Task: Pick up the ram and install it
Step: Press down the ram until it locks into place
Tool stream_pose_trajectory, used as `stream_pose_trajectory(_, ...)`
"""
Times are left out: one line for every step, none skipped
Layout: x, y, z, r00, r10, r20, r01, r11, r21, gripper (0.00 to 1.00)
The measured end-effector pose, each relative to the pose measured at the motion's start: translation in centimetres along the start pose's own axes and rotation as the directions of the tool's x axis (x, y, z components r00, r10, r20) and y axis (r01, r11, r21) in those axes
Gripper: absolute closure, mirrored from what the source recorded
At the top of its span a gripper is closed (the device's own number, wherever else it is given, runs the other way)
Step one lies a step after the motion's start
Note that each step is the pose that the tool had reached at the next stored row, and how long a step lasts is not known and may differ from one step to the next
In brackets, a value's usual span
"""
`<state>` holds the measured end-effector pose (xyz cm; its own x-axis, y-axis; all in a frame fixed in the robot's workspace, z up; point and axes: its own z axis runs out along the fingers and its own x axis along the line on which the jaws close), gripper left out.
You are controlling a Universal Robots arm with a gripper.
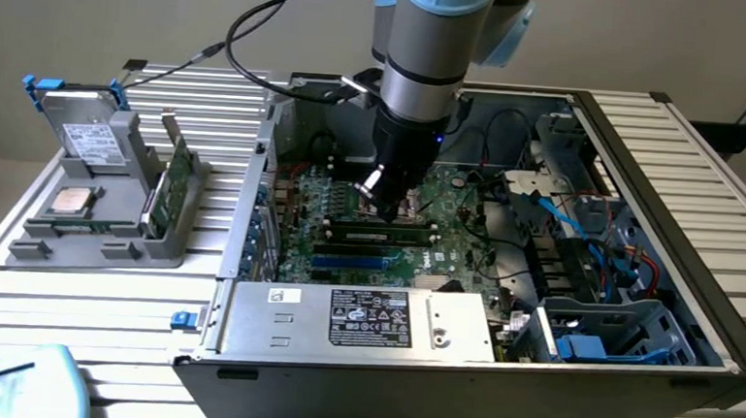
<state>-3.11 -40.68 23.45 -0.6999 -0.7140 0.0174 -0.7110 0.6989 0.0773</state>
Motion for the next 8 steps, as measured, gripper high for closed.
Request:
stream_pose_trajectory(0.0, 0.0, 0.02, 0.9999, 0.016, 0.0012, -0.016, 0.9999, -0.0003, 0.89)
stream_pose_trajectory(0.0, 0.0, 0.04, 0.9995, 0.032, 0.0024, -0.032, 0.9995, -0.0006, 0.89)
stream_pose_trajectory(0.0, -0.01, 0.07, 0.9988, 0.049, 0.0037, -0.049, 0.9988, -0.001, 0.89)
stream_pose_trajectory(0.0, -0.01, 0.09, 0.9978, 0.066, 0.005, -0.066, 0.9978, -0.0013, 0.89)
stream_pose_trajectory(0.0, -0.01, 0.11, 0.9966, 0.082, 0.0062, -0.082, 0.9967, -0.0017, 0.89)
stream_pose_trajectory(0.0, -0.01, 0.14, 0.9951, 0.098, 0.0074, -0.098, 0.9952, -0.0021, 0.89)
stream_pose_trajectory(0.0, -0.01, 0.16, 0.9934, 0.114, 0.0087, -0.114, 0.9935, -0.0025, 0.89)
stream_pose_trajectory(0.0, -0.02, 0.18, 0.9914, 0.13, 0.0099, -0.13, 0.9915, -0.0029, 0.89)
